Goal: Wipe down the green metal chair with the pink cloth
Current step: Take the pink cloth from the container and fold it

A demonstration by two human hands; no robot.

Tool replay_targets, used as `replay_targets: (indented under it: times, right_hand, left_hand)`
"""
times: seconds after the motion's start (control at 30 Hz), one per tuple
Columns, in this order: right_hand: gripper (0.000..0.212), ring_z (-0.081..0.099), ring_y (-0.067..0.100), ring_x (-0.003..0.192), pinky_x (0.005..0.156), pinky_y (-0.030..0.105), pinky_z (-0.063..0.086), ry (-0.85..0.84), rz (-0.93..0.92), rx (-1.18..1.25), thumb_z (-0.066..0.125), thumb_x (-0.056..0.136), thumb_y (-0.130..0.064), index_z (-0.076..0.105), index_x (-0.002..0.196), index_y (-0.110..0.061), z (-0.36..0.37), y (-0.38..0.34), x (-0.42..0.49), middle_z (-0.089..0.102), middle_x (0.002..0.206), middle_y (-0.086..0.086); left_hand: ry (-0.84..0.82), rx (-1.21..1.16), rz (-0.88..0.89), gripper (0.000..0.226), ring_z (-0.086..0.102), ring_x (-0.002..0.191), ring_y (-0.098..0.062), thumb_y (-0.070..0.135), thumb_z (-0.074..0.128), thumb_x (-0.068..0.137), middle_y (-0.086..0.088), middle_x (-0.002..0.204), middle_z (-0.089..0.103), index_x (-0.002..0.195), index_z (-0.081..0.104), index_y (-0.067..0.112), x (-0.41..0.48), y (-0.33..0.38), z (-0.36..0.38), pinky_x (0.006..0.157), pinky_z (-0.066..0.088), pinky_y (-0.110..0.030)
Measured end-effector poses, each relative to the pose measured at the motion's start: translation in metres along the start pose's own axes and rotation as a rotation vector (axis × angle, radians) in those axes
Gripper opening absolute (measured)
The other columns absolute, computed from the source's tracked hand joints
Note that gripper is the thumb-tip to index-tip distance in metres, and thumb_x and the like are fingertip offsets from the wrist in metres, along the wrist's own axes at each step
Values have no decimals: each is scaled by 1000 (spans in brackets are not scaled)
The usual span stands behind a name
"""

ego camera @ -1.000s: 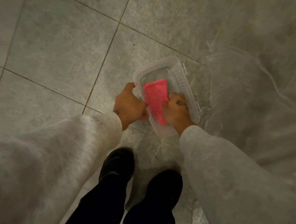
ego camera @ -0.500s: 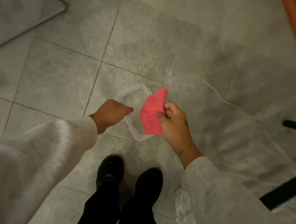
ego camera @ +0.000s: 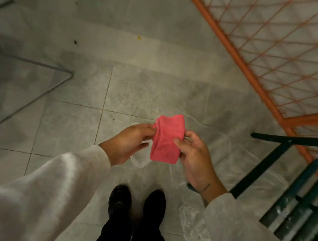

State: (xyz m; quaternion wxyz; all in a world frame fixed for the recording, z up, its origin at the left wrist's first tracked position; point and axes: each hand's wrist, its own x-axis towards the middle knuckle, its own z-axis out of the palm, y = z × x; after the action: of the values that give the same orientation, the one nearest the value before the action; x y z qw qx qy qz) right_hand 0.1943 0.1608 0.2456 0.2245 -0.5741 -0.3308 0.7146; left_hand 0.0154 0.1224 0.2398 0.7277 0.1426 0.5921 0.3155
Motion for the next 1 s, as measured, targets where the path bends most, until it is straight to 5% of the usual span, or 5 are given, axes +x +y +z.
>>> replay_targets:
  times: [0.33, 0.57, 0.67, 0.8, 1.0]
  right_hand:
    - [29, 70, 20, 99, 89, 42, 56, 145, -45, 25, 63, 93, -12, 57, 121, -10, -6, -105, -150, 72, 109, 6]
    - [37, 71, 18, 93, 76, 41, 60, 301, -140, -41, 74, 86, -29, 49, 113, -27, -10, -153, -240, 68, 112, 5]
    - [41, 72, 17, 92, 79, 51, 59, 252, -194, -133, 80, 76, -43, 56, 103, -24, -5, -168, -275, 67, 111, -3]
    - [63, 72, 17, 92, 79, 40, 61, 143, -228, -293, 92, 53, -49, 56, 104, -36, 0, -180, -307, 71, 106, 2]
    - [19, 68, 12, 92, 80, 40, 60, 305, -412, -355, 74, 81, -41, 63, 95, -34, -3, -188, -330, 69, 101, -10]
  left_hand:
    - [-111, 150, 152, 23, 70, 95, -26, 14, 56, 98, -17, 105, 71, 114, 66, 1, -136, 85, 79, 91, 53, -38]
    - [-141, 109, 198, 24, 69, 88, -28, 11, 62, 95, -20, 102, 70, 118, 64, 2, -217, 119, 127, 75, 60, -36]
    - [-96, 103, 198, 25, 67, 88, -29, 10, 63, 95, -22, 106, 69, 117, 64, -1, -242, 132, 137, 75, 59, -37]
    - [-135, 123, 198, 27, 66, 90, -26, 12, 62, 95, -19, 105, 69, 119, 64, -1, -272, 148, 145, 76, 58, -34]
    - [-223, 149, 202, 31, 65, 102, -27, 12, 58, 97, -17, 115, 70, 126, 64, 4, -304, 162, 155, 98, 53, -44]
